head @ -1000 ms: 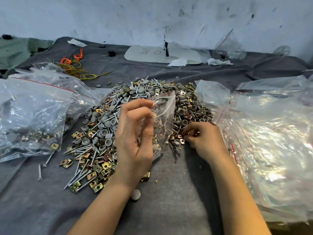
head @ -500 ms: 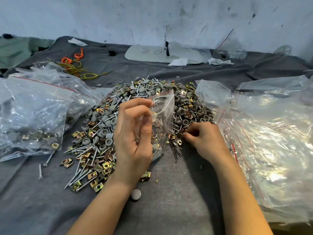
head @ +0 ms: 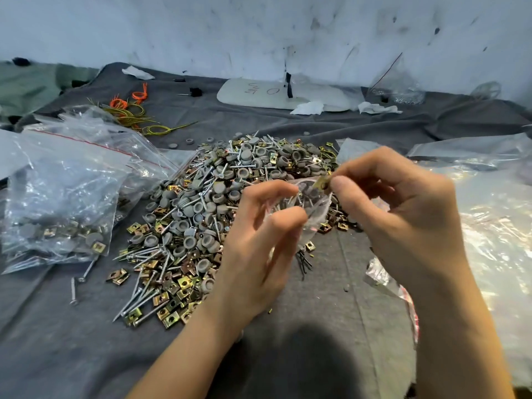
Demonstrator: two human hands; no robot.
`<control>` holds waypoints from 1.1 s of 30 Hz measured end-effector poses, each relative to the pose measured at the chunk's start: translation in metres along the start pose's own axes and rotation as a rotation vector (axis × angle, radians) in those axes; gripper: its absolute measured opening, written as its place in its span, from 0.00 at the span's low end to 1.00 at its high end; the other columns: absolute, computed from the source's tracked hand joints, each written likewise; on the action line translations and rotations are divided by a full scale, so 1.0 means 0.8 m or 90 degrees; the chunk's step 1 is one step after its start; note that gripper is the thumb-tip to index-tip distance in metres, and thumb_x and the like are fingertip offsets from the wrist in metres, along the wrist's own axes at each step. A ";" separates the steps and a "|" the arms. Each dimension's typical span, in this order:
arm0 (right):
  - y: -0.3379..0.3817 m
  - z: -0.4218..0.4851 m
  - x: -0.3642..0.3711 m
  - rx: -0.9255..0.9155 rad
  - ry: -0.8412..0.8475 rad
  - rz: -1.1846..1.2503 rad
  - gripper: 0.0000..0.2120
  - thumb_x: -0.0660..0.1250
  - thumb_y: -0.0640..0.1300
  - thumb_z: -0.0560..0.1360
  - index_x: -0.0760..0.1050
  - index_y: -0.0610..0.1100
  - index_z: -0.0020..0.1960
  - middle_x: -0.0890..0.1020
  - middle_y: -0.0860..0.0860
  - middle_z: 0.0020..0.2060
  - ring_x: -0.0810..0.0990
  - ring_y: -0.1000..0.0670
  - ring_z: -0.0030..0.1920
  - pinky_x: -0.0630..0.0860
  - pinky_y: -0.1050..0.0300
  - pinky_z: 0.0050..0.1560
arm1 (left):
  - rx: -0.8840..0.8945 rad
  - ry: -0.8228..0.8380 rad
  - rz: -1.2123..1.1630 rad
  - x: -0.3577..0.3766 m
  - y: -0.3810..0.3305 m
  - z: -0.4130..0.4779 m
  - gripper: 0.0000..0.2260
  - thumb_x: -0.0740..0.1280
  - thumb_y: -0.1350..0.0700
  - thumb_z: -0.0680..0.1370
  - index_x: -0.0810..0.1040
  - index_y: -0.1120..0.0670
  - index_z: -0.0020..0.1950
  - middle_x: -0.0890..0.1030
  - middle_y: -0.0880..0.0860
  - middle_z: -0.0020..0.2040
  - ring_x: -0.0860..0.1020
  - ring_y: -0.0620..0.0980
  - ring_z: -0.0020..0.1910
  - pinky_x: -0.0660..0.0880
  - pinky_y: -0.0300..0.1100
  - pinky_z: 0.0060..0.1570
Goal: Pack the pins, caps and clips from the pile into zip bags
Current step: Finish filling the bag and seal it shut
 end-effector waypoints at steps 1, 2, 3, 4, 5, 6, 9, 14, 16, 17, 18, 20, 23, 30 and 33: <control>0.000 0.000 0.003 -0.003 0.013 -0.027 0.02 0.69 0.40 0.73 0.79 0.45 0.41 0.79 0.52 0.35 0.75 0.53 0.33 0.71 0.61 0.34 | -0.002 -0.003 -0.001 0.000 0.000 0.000 0.04 0.61 0.63 0.80 0.71 0.57 0.54 0.73 0.60 0.58 0.72 0.49 0.62 0.66 0.37 0.63; -0.001 0.000 0.005 -0.007 0.026 -0.048 0.01 0.69 0.40 0.73 0.79 0.44 0.42 0.79 0.51 0.35 0.75 0.53 0.34 0.71 0.61 0.35 | -0.004 -0.005 -0.002 0.000 0.000 0.000 0.04 0.61 0.63 0.80 0.71 0.57 0.54 0.73 0.61 0.58 0.72 0.49 0.62 0.67 0.37 0.63; -0.002 0.000 0.007 -0.009 0.037 -0.058 0.01 0.70 0.40 0.73 0.79 0.44 0.42 0.78 0.51 0.36 0.75 0.53 0.34 0.71 0.61 0.35 | -0.007 -0.007 -0.003 0.000 0.000 -0.001 0.04 0.61 0.63 0.80 0.71 0.57 0.54 0.73 0.61 0.58 0.73 0.50 0.62 0.67 0.38 0.63; -0.004 -0.001 0.009 -0.005 0.045 -0.056 0.00 0.70 0.40 0.73 0.80 0.43 0.43 0.79 0.50 0.36 0.75 0.53 0.35 0.72 0.60 0.35 | -0.008 -0.007 -0.003 -0.001 0.001 -0.001 0.04 0.61 0.62 0.81 0.71 0.57 0.54 0.73 0.60 0.59 0.73 0.50 0.62 0.67 0.37 0.63; -0.006 -0.001 0.009 0.009 0.048 -0.036 0.00 0.71 0.40 0.73 0.80 0.44 0.44 0.79 0.50 0.36 0.76 0.53 0.34 0.72 0.59 0.35 | -0.008 -0.008 -0.004 -0.001 0.001 -0.001 0.03 0.61 0.62 0.81 0.71 0.57 0.54 0.73 0.60 0.59 0.73 0.49 0.61 0.67 0.37 0.63; -0.010 -0.002 0.008 0.031 0.040 0.005 0.02 0.71 0.41 0.73 0.81 0.45 0.45 0.80 0.51 0.36 0.76 0.53 0.34 0.73 0.60 0.34 | -0.008 -0.009 -0.005 -0.001 0.001 -0.001 0.03 0.61 0.62 0.81 0.72 0.57 0.54 0.72 0.60 0.59 0.73 0.49 0.61 0.67 0.37 0.62; -0.030 -0.003 -0.003 0.101 -0.048 0.142 0.04 0.70 0.43 0.74 0.81 0.50 0.47 0.81 0.51 0.36 0.77 0.56 0.35 0.74 0.64 0.35 | -0.016 -0.026 -0.012 -0.004 0.004 -0.002 0.03 0.60 0.59 0.83 0.72 0.57 0.54 0.73 0.60 0.58 0.74 0.52 0.60 0.68 0.38 0.61; -0.112 -0.020 0.016 0.318 0.022 -0.026 0.10 0.70 0.38 0.74 0.79 0.53 0.41 0.81 0.56 0.34 0.77 0.58 0.34 0.72 0.65 0.36 | -0.072 -0.110 -0.020 -0.022 0.020 -0.002 0.03 0.60 0.59 0.82 0.71 0.57 0.53 0.73 0.57 0.56 0.74 0.48 0.59 0.71 0.41 0.59; -0.142 -0.036 0.038 0.396 0.150 -0.160 0.08 0.71 0.40 0.74 0.78 0.52 0.39 0.80 0.55 0.33 0.78 0.53 0.36 0.70 0.61 0.39 | -0.087 -0.131 -0.030 -0.028 0.025 -0.002 0.04 0.59 0.56 0.83 0.71 0.56 0.54 0.73 0.55 0.56 0.75 0.50 0.59 0.72 0.45 0.58; -0.150 -0.040 0.043 0.407 0.169 -0.224 0.07 0.71 0.42 0.73 0.77 0.52 0.39 0.80 0.55 0.34 0.78 0.52 0.37 0.69 0.60 0.40 | -0.096 -0.140 -0.032 -0.030 0.028 -0.002 0.05 0.59 0.55 0.84 0.72 0.55 0.54 0.73 0.55 0.56 0.75 0.52 0.59 0.73 0.46 0.58; -0.155 -0.042 0.046 0.417 0.166 -0.270 0.06 0.71 0.44 0.73 0.77 0.52 0.40 0.80 0.54 0.35 0.78 0.51 0.38 0.69 0.59 0.40 | -0.106 -0.148 -0.035 -0.032 0.031 -0.002 0.05 0.59 0.55 0.84 0.72 0.55 0.54 0.73 0.56 0.56 0.75 0.54 0.59 0.73 0.48 0.58; -0.162 -0.045 0.053 0.454 0.156 -0.323 0.06 0.72 0.49 0.72 0.75 0.51 0.41 0.80 0.51 0.38 0.78 0.48 0.41 0.69 0.58 0.41 | -0.127 -0.165 -0.039 -0.036 0.036 -0.003 0.04 0.59 0.57 0.83 0.72 0.54 0.54 0.74 0.55 0.56 0.75 0.55 0.59 0.73 0.49 0.59; -0.166 -0.046 0.057 0.470 0.110 -0.381 0.13 0.70 0.57 0.72 0.75 0.48 0.42 0.76 0.51 0.35 0.75 0.46 0.39 0.67 0.57 0.39 | -0.135 -0.181 -0.042 -0.040 0.040 -0.003 0.05 0.58 0.55 0.84 0.72 0.52 0.55 0.74 0.54 0.56 0.75 0.54 0.59 0.73 0.49 0.59; -0.151 -0.036 0.057 0.406 0.009 -0.290 0.07 0.69 0.49 0.75 0.77 0.50 0.39 0.76 0.56 0.31 0.77 0.52 0.37 0.68 0.61 0.36 | -0.152 -0.180 -0.060 -0.042 0.043 -0.003 0.05 0.58 0.57 0.83 0.72 0.50 0.55 0.74 0.55 0.56 0.75 0.53 0.59 0.73 0.46 0.58; -0.098 -0.015 0.033 0.242 -0.123 0.026 0.04 0.72 0.44 0.74 0.79 0.51 0.40 0.80 0.58 0.32 0.76 0.61 0.34 0.69 0.70 0.35 | -0.100 -0.125 -0.049 -0.031 0.030 -0.001 0.04 0.59 0.57 0.83 0.71 0.55 0.54 0.74 0.59 0.56 0.75 0.54 0.59 0.73 0.47 0.58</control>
Point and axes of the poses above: each hand's wrist, its own z-axis towards the middle knuckle, its own x-axis out of the palm, y = z × x, the point moved 8 cm from there along z, towards the middle knuckle
